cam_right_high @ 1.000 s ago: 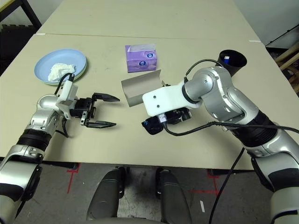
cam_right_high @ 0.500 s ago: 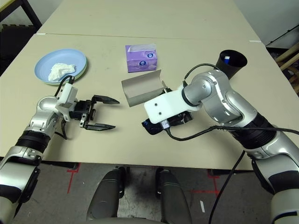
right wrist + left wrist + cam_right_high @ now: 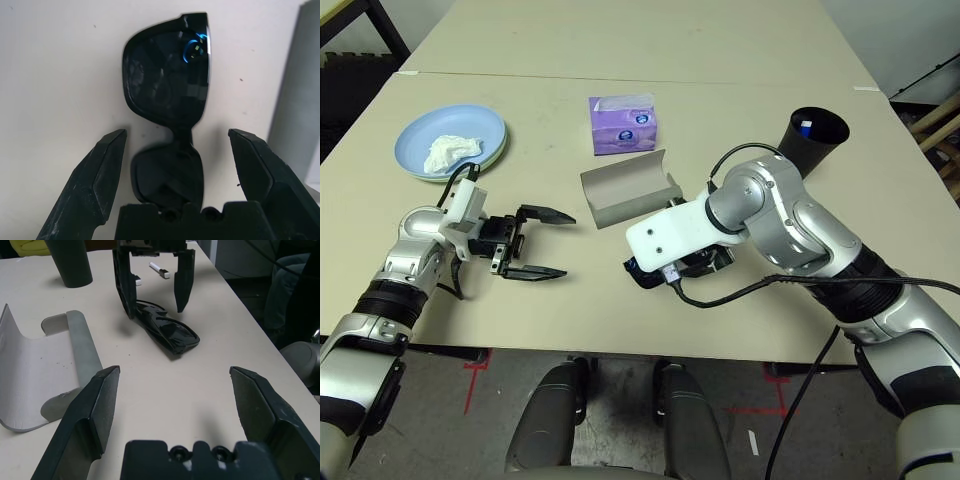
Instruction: Organize and tidy the items on the table.
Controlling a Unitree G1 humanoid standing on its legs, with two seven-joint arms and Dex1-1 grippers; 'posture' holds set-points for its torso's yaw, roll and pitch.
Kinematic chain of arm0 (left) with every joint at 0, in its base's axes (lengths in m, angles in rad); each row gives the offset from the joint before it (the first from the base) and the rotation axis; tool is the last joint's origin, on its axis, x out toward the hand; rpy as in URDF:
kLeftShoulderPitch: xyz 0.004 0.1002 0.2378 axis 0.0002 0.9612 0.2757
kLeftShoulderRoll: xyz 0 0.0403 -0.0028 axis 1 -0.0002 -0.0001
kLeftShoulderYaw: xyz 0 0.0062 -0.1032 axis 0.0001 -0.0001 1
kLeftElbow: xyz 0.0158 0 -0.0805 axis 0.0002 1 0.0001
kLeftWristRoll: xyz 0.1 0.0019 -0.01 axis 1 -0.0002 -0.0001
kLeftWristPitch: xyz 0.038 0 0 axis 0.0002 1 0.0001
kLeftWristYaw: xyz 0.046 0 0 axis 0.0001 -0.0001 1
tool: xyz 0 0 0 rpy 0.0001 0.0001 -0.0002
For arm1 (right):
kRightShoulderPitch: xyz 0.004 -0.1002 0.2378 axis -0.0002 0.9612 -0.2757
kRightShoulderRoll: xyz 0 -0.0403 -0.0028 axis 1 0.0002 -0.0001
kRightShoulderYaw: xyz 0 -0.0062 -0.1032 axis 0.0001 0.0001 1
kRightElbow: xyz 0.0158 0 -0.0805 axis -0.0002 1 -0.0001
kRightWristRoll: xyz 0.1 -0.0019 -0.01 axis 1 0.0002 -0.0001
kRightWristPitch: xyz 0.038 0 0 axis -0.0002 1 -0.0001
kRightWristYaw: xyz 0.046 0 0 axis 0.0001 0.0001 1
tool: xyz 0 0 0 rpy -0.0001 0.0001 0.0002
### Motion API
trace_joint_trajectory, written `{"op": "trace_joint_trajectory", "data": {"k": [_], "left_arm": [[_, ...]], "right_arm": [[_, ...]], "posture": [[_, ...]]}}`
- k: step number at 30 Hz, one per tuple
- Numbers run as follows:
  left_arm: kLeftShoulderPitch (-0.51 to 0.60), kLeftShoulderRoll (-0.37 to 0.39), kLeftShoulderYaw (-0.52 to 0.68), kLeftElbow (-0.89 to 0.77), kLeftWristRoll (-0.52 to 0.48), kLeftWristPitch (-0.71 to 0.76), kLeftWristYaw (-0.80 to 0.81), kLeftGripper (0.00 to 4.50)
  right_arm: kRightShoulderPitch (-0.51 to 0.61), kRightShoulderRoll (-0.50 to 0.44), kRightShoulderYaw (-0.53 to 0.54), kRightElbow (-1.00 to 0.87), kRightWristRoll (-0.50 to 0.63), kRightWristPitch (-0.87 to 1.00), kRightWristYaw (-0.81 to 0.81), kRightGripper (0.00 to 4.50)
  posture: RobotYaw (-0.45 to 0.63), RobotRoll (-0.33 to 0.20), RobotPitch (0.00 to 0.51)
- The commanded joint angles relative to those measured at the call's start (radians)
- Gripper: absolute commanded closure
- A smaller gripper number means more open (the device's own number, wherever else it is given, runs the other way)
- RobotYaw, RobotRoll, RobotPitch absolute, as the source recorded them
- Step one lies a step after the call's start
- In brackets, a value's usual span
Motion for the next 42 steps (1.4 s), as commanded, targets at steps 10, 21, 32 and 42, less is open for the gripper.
{"op": "trace_joint_trajectory", "data": {"k": [10,21,32,42], "left_arm": [[0.018,0.001,-0.005,-0.033,0.005,0.001,-0.014,0.03],[0.02,0.0,0.001,-0.052,0.008,0.016,-0.014,0.03],[0.027,0.0,0.006,-0.082,0.012,0.038,-0.014,0.0],[0.023,0.0,0.005,-0.09,0.014,0.049,-0.014,0.0]], "right_arm": [[-0.036,0.035,0.032,0.013,-0.035,0.004,0.021,0.0],[-0.061,0.031,0.035,0.046,-0.038,-0.029,0.037,0.0],[-0.044,0.021,0.039,0.051,-0.045,-0.044,0.049,0.38],[-0.031,0.014,0.045,0.072,-0.052,-0.066,0.062,3.96]], "posture": [[0.14,0.0,0.202],[0.14,0.0,0.202],[0.14,0.0,0.201],[0.14,0.0,0.202]]}}
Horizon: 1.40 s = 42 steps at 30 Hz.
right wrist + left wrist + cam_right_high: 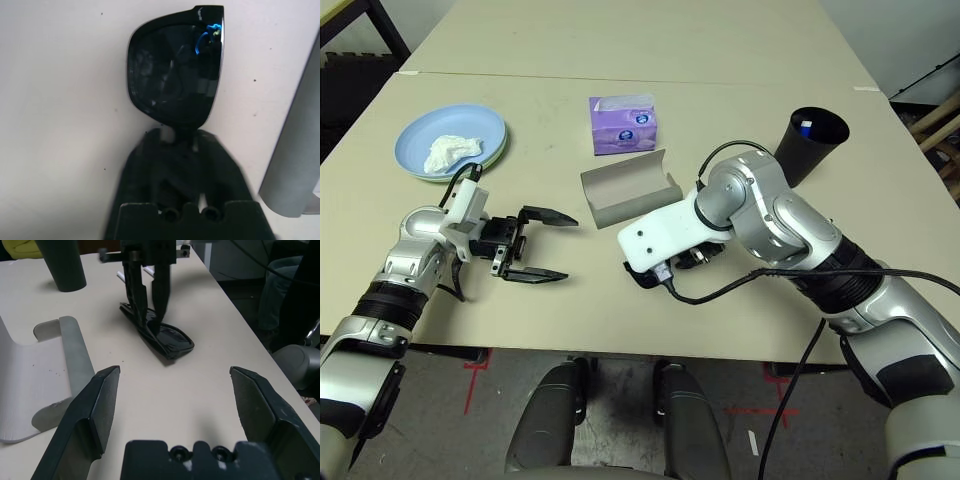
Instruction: Organize and tidy the items on the table.
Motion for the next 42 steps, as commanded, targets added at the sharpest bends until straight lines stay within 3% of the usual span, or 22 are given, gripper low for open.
{"op": "trace_joint_trajectory", "data": {"k": [1,11,20,26,36,42], "left_arm": [[0.009,0.0,0.001,-0.023,0.013,0.001,-0.013,0.0],[0.001,0.001,-0.003,-0.013,0.014,0.005,-0.013,0.0],[-0.006,0.001,-0.014,0.002,0.014,-0.002,-0.013,0.0],[-0.007,0.003,-0.018,0.007,0.012,-0.005,-0.013,0.0],[-0.008,-0.001,-0.008,0.02,0.021,0.002,-0.013,0.0],[-0.001,-0.024,0.052,0.01,0.049,0.019,0.016,0.0]], "right_arm": [[0.015,-0.007,0.013,0.009,-0.004,-0.008,0.01,4.09],[-0.056,-0.005,-0.026,0.018,0.038,-0.015,0.035,4.1],[-0.202,-0.054,-0.057,0.068,0.158,-0.023,0.048,4.14],[-0.277,-0.018,-0.065,0.184,0.144,-0.073,0.025,4.14],[-0.382,0.123,-0.018,0.524,0.021,-0.234,-0.132,4.14],[-0.39,0.159,-0.022,0.588,-0.005,-0.27,-0.162,4.14]], "posture": [[0.14,0.0,0.202],[0.12,0.0,0.196],[0.1,0.0,0.191],[0.1,0.0,0.188],[0.11,0.0,0.194],[0.12,0.0,0.202]]}}
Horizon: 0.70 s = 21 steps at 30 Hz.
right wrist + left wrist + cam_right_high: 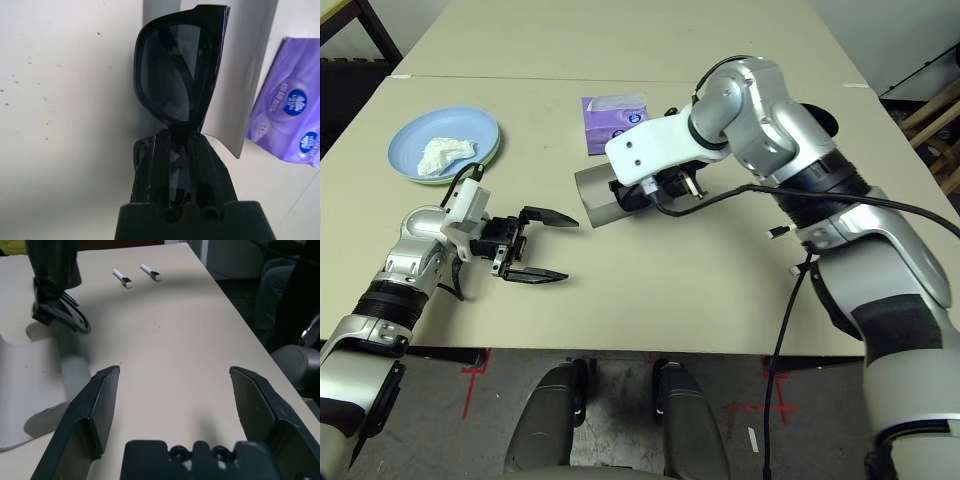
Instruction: Organize and tidy the items on the table.
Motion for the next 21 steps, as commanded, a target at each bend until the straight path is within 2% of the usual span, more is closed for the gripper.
{"op": "trace_joint_trajectory", "data": {"k": [1,11,21], "left_arm": [[0.006,-0.008,0.029,-0.022,0.032,0.002,0.027,0.0],[0.065,-0.019,0.089,-0.162,0.036,0.092,0.168,0.0],[0.131,-0.014,0.1,-0.281,0.034,0.14,0.222,0.0]], "right_arm": [[-0.02,0.013,-0.001,0.021,-0.014,-0.019,-0.011,4.14],[-0.065,0.075,-0.001,0.097,-0.025,-0.041,-0.046,4.14],[-0.098,0.141,0.013,0.237,-0.057,-0.12,-0.108,4.14]], "posture": [[0.13,0.0,0.203],[0.16,0.0,0.211],[0.2,0.0,0.222]]}}
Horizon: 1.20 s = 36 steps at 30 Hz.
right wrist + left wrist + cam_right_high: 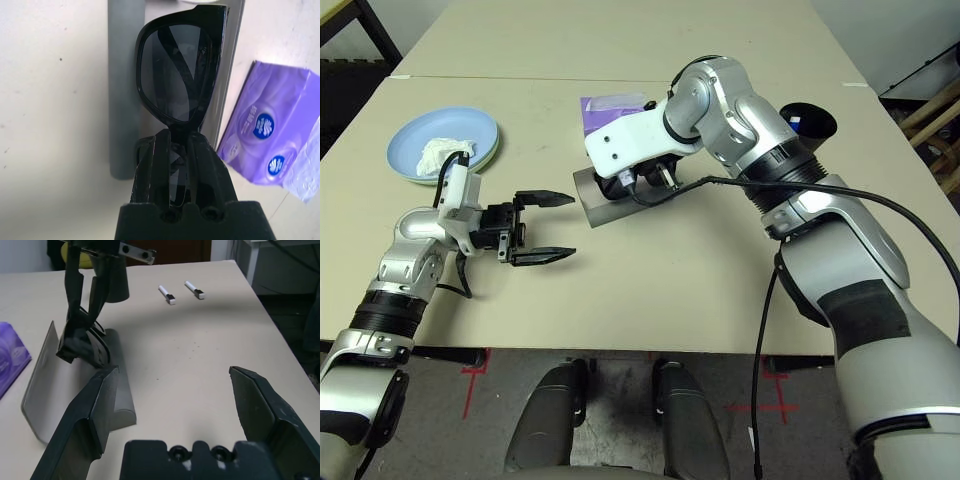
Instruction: Organize and tidy the items on the table.
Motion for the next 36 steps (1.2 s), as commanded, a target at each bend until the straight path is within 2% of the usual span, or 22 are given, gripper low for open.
{"op": "trace_joint_trajectory", "data": {"k": [1,22,36], "left_arm": [[0.028,0.006,0.008,-0.054,0.009,0.019,0.008,0.0],[0.077,0.027,0.026,-0.138,0.013,0.058,0.043,0.0],[0.071,0.026,0.02,-0.124,0.016,0.051,0.031,0.0]], "right_arm": [[-0.019,0.016,0.013,0.05,-0.021,-0.04,-0.029,4.14],[-0.014,0.092,0.014,0.163,-0.065,-0.082,-0.079,4.14],[-0.024,0.079,0.004,0.174,-0.062,-0.064,-0.045,4.14]], "posture": [[0.21,0.0,0.224],[0.24,0.0,0.224],[0.23,0.0,0.218]]}}
